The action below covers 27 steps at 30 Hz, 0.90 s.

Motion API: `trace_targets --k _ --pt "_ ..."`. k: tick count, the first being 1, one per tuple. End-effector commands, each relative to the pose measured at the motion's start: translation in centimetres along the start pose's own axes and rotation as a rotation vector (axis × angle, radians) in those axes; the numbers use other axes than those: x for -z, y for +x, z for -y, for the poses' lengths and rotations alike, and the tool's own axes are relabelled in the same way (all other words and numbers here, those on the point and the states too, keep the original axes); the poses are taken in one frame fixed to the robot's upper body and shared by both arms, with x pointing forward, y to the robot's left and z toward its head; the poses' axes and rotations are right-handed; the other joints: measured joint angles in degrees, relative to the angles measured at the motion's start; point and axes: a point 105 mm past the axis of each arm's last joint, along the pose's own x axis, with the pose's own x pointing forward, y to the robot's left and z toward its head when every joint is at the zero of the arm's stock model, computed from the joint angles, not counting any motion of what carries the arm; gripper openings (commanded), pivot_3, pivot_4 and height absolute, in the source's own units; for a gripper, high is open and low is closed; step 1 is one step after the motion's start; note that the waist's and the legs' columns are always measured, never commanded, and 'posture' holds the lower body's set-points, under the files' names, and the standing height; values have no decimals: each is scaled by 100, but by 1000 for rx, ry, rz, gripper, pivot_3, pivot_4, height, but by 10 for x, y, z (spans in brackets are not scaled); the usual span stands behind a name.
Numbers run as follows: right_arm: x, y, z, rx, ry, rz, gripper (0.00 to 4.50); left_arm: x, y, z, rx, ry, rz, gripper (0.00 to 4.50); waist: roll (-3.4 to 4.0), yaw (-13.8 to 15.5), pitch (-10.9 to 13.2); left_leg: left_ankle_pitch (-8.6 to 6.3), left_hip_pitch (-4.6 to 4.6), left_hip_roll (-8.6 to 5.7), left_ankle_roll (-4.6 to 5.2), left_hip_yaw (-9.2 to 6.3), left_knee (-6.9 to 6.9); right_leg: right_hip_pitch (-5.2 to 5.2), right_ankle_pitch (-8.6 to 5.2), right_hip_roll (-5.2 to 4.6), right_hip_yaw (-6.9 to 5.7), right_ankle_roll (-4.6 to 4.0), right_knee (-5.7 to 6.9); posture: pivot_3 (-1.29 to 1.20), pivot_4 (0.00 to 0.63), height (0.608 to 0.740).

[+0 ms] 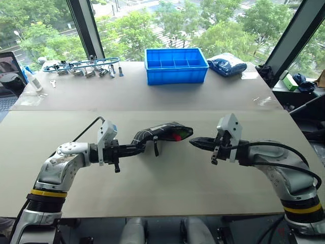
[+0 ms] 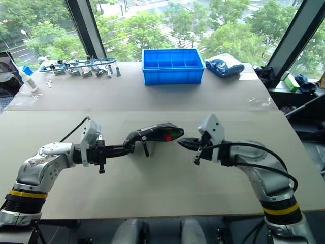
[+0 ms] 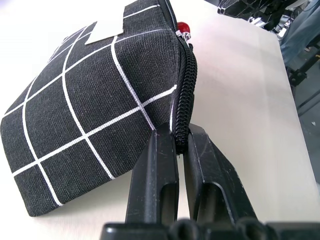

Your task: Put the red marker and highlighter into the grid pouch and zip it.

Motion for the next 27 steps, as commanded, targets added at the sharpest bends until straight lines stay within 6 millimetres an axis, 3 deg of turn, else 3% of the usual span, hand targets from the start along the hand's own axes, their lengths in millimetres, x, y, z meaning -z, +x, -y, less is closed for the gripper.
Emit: trace_targets --k 1,8,20,27 --pt "-7 8 1 44 -74 -10 16 -10 2 7 18 42 18 0 0 1 0 0 -2 0 0 -1 0 -1 0 1 -1 0 0 0 150 740" --pt "7 18 6 68 -188 -84 16 -13 5 10 19 49 32 0 0 -1 0 0 -4 -1 0 2 0 -3 0 1 -1 0 0 0 150 740" --pt "-15 49 -1 18 -217 -6 16 -11 8 14 21 37 37 0 0 -34 0 0 -3 1 0 -2 -2 -4 -1 4 -1 -1 1 0 150 740" --pt "-7 56 -24 -76 -215 -27 16 -11 9 13 13 28 49 0 0 -28 0 0 -4 1 0 -2 -2 -4 -1 4 -2 -1 1 0 150 740"
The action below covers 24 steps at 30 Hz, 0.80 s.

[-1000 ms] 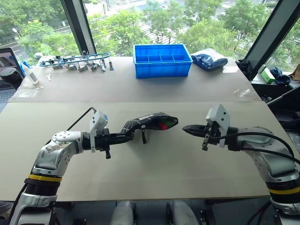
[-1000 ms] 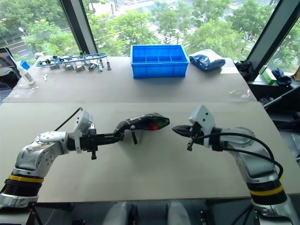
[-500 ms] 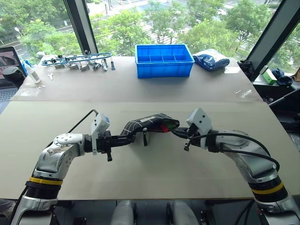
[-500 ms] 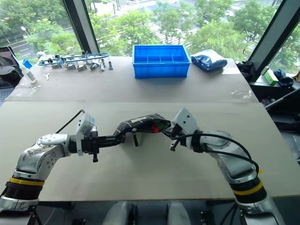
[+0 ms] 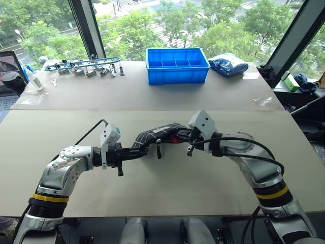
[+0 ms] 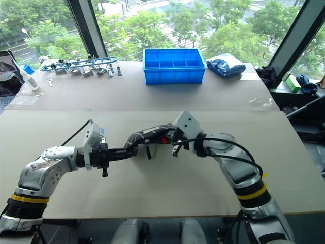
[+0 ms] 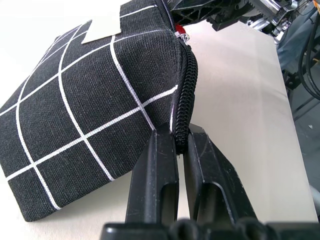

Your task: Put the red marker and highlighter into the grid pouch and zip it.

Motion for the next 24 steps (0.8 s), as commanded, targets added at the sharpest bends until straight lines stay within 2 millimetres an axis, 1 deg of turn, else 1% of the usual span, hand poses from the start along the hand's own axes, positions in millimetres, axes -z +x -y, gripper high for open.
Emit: trace_targets --k 1,2,5,8,10,12,14,21,23,24 --pt "-3 3 -11 -35 -53 5 16 -10 2 4 10 27 35 0 0 -4 0 0 0 0 0 0 0 0 0 0 0 0 0 0 150 740" --pt "-1 3 -12 -32 -61 -2 16 -10 2 4 9 27 37 0 0 -5 0 0 0 0 0 0 0 0 0 0 0 0 0 0 150 740" --pt "5 0 5 39 -83 -28 16 -10 2 4 6 27 39 0 0 -1 0 0 0 0 0 1 0 0 0 -1 0 0 0 0 150 740" --pt "1 -9 24 102 -75 -19 16 -9 2 5 8 26 38 0 0 1 0 0 0 -1 0 2 0 0 0 -1 0 0 0 0 150 740" --pt "2 -16 34 134 -73 -27 16 -9 2 5 9 26 39 0 0 0 0 0 0 -1 0 2 0 0 0 -1 1 0 0 0 150 740" --pt "12 -24 42 164 -97 -70 16 -10 3 5 12 27 41 0 0 2 0 0 0 -1 0 2 0 0 0 -1 0 0 -1 0 150 740" --pt "19 -29 44 171 -116 -99 16 -10 4 5 14 29 42 0 0 2 0 0 0 -1 0 3 0 1 0 -1 0 0 -3 0 150 740" --pt "30 -39 42 163 -111 -128 16 -11 4 5 13 30 48 0 0 -20 0 0 0 0 0 3 -2 -1 0 1 2 0 -2 0 150 740" --pt "32 -40 41 164 -105 -129 16 -11 4 5 13 29 49 0 0 -21 0 0 0 0 0 1 -2 0 0 1 2 0 -2 0 150 740" --pt "31 -38 39 156 -104 -124 16 -10 4 5 14 28 49 0 0 -21 0 0 0 0 0 0 -2 0 0 1 2 0 -3 0 150 740"
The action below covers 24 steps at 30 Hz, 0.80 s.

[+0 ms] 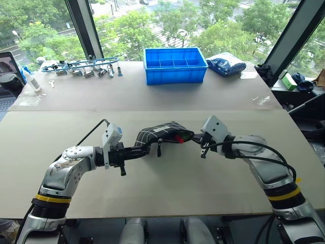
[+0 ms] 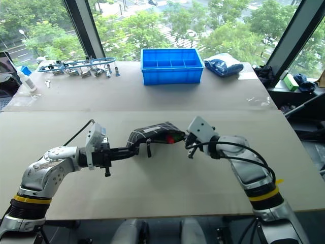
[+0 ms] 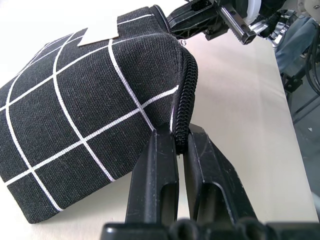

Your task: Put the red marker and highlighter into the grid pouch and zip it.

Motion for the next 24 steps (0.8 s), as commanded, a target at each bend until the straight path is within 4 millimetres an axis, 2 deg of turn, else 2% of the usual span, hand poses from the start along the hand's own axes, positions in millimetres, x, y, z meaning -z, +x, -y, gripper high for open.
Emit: trace_targets --k 1,7,24 --pt "-15 -2 0 11 -31 60 16 -8 0 4 17 26 30 0 0 -1 0 0 0 0 0 -1 0 0 0 0 0 0 0 0 150 740" --pt "-37 13 -13 -42 -18 129 16 -8 1 3 18 26 30 0 0 -28 0 0 0 1 0 -3 -1 -2 0 2 1 0 2 0 150 740" --pt "-71 39 -38 -142 -59 209 16 -9 3 4 10 21 44 0 0 -36 0 0 -1 0 0 -2 -1 -2 0 -1 -1 0 1 0 150 740"
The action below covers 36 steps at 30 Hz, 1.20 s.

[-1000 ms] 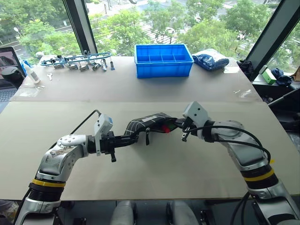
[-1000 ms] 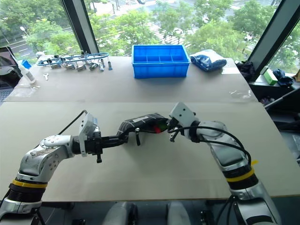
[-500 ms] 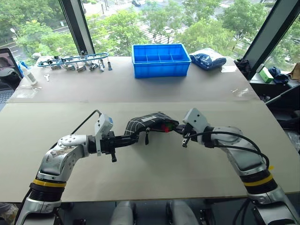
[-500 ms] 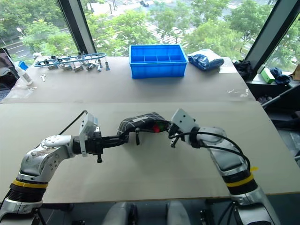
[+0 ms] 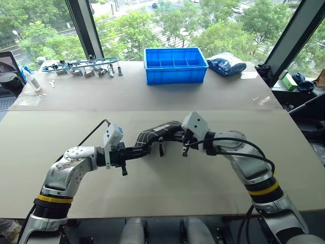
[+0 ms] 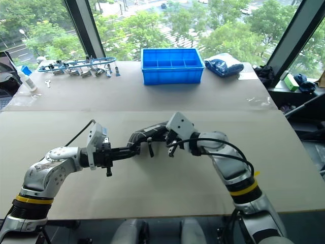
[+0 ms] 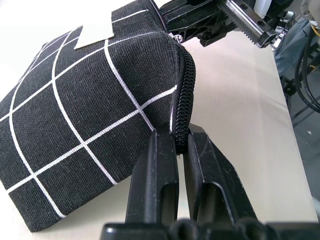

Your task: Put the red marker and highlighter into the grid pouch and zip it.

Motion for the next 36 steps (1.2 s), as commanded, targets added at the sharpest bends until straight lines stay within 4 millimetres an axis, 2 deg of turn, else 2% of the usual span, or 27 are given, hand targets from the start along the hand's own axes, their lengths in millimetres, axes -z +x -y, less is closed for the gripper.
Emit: trace_targets --k 1,4,8,10,13,17,19,21,24,26,28,30,33,36 --pt "-23 11 0 -5 -69 59 16 -9 0 4 14 26 31 0 0 -11 0 0 0 0 0 0 0 0 0 0 1 0 1 0 150 740" --pt "-36 26 -4 -19 -76 93 16 -8 1 5 19 24 28 0 1 -43 0 0 2 1 -1 -1 0 -1 0 2 0 0 4 0 150 740" --pt "-28 18 3 -10 -81 69 16 -9 1 6 16 28 31 0 1 -15 0 1 0 -1 -1 -5 -5 -1 -1 -1 -4 -2 4 0 150 740" --pt "-19 7 10 3 -83 42 16 -9 0 5 10 28 32 0 1 -1 0 0 -6 -4 -1 -3 -4 -1 0 -4 -3 -1 -1 0 150 740" --pt "-10 -19 19 -7 -48 16 821 -8 -1 5 8 27 32 0 0 27 0 0 -7 -5 -1 -3 -3 3 0 -5 -2 0 -12 0 150 740" --pt "0 -47 32 31 47 -14 2145 -8 0 5 9 27 32 0 0 12 0 0 -5 -1 -1 -4 -5 2 0 -1 0 0 -14 0 150 740" --pt "1 -66 29 0 130 7 2145 -9 0 5 8 28 33 0 0 9 0 0 -2 0 -1 -5 -10 2 -1 2 1 -1 -13 0 150 740" --pt "-1 -83 13 -86 213 36 2145 -9 0 4 7 29 33 0 0 17 0 0 0 -1 -1 -6 -19 3 -1 2 1 -2 -18 0 150 740" --pt "-4 -95 -9 -183 283 51 2145 -9 0 3 7 31 31 0 0 31 0 0 2 -1 -1 -9 -31 11 0 2 -1 -1 -40 0 150 740" --pt "-3 -94 -24 -221 338 45 2145 -9 -1 2 6 31 30 0 -1 21 0 0 2 -1 0 -9 -32 9 1 2 2 1 -42 0 150 740" --pt "9 -77 -39 -212 432 11 2145 -9 0 2 9 31 30 0 -3 8 -2 0 4 0 0 -11 -35 10 1 2 4 1 -43 0 150 740" --pt "23 -54 -45 -155 481 -41 2145 -9 2 2 15 32 30 0 -4 -12 -2 0 9 1 -1 -14 -38 12 1 5 4 0 -41 0 150 740" --pt "30 -24 -38 -59 507 -74 2145 -9 4 4 26 34 30 0 -3 -28 -2 3 5 -2 -5 -13 -40 6 2 6 5 -1 -39 0 150 740" --pt "25 -7 -27 -8 512 -56 2145 -9 5 4 28 36 29 0 -3 -41 -2 4 0 -6 -6 -10 -40 3 3 3 7 2 -42 0 150 740"
